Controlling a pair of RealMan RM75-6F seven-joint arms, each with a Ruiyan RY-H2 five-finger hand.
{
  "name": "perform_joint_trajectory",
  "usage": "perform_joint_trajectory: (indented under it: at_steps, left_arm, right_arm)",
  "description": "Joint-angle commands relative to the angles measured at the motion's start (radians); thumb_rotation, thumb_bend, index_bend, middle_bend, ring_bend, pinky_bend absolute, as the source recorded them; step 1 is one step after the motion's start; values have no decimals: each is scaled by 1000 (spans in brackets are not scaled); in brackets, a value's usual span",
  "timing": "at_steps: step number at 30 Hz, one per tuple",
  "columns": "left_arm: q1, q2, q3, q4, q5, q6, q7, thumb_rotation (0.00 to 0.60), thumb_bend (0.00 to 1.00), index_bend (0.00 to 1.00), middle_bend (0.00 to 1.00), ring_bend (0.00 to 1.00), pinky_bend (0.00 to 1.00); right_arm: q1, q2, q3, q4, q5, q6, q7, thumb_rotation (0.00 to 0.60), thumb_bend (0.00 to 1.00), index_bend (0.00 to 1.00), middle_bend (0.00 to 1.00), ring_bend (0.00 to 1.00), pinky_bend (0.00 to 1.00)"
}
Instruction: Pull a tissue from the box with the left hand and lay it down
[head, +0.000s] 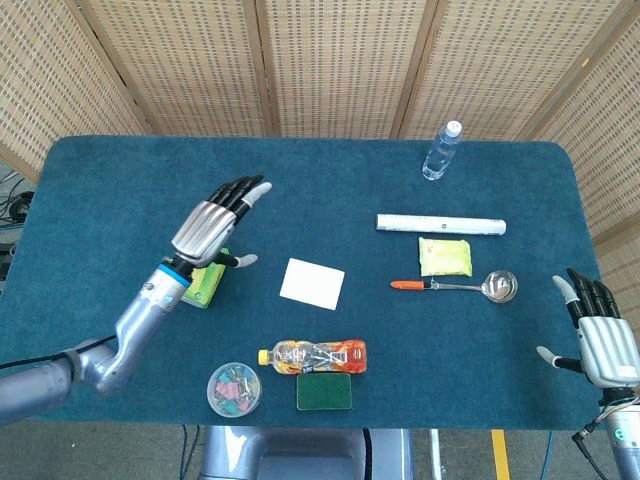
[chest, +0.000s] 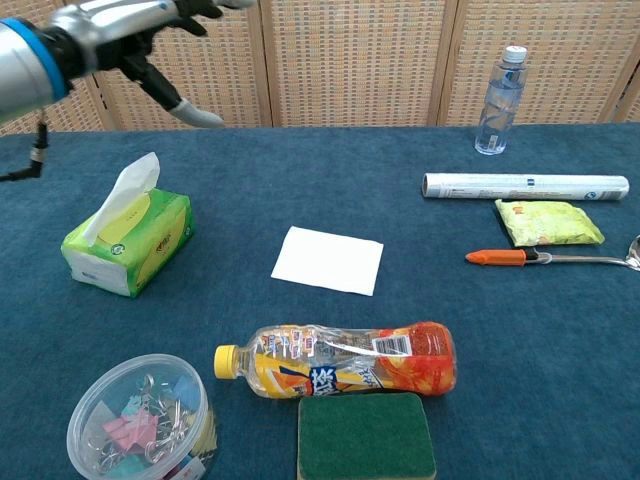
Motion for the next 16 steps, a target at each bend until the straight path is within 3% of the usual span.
perform_joint_trajectory:
  at_steps: [1,5,10,16]
  left_arm:
    - [153,169,71,-111,46,121,-22,600,0,0,0,0,0]
    - [300,251,152,-131,83,250,-77,600,0,0,0,0,0]
    - [452,276,222,-118,57,347,-122,600,0,0,0,0,0]
    - [541,277,244,-104,41,394,-193,600,0,0,0,0,0]
  right_arm:
    - [-5,5,2,-4,-3,11,7,600,0,0,0,0,0]
    - [-7,7,2,-6,-5,16,9,600,0,0,0,0,0]
    - [-11,8,3,-11,-9,28,7,600,0,0,0,0,0]
    - [-16,10,3,-11,-10,37,10,600,0,0,0,0,0]
